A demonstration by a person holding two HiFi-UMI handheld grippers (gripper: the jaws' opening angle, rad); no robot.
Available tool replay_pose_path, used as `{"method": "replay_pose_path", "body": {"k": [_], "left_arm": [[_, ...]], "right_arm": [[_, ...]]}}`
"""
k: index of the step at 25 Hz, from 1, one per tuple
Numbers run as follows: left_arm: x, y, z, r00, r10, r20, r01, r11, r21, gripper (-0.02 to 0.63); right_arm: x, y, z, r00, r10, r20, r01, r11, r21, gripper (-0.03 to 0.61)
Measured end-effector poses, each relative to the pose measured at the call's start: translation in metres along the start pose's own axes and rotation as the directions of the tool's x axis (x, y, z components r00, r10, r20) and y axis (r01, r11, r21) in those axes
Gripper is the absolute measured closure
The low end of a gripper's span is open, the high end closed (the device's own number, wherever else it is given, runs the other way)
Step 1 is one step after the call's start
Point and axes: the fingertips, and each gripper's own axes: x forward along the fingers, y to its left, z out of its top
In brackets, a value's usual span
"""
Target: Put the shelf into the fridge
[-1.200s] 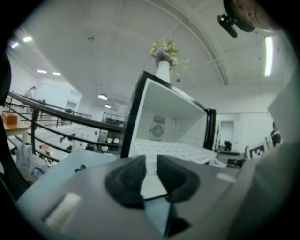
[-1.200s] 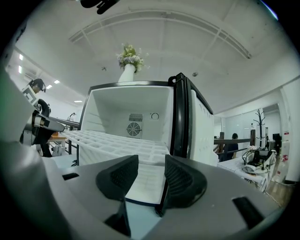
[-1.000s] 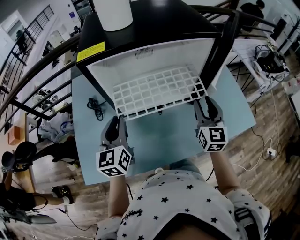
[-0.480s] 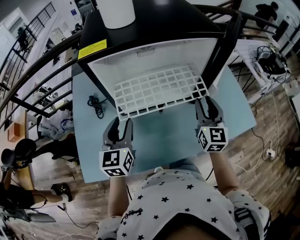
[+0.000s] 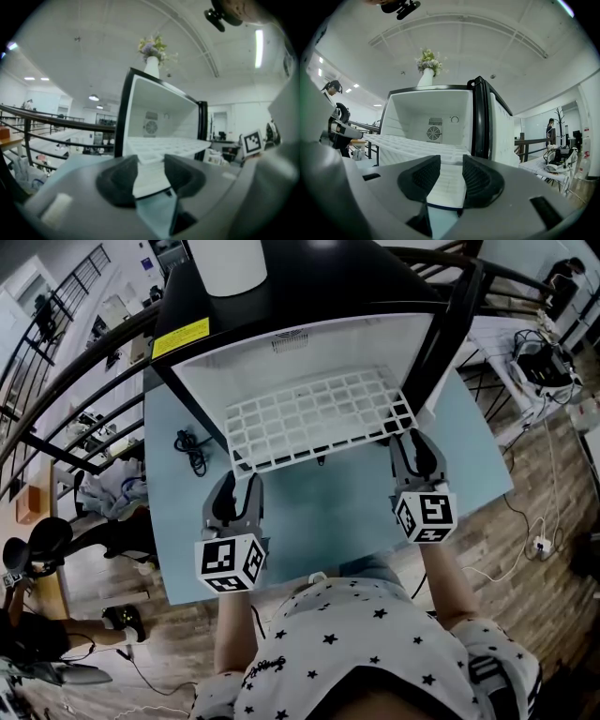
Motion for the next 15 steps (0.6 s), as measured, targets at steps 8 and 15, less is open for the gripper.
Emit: {"method": "replay_pose_path", "body": {"k": [8,15], "left_arm": [[0.019,0.01,0.009,1.0,0.023,0.018,-0.023,0.999,-0.029,0.437],[0.033,0.019,0.009,0.999,0.05,0.013,-0.05,0.998,-0.037,0.439]], "right_arm": [[0.021,-0.003,0.006,1.0,0.007,-0.002,-0.007,1.0,0.009,0.449],[0.037,-0.004,0.005,1.0,0.009,-0.015,-0.009,1.0,0.015,0.449]]}}
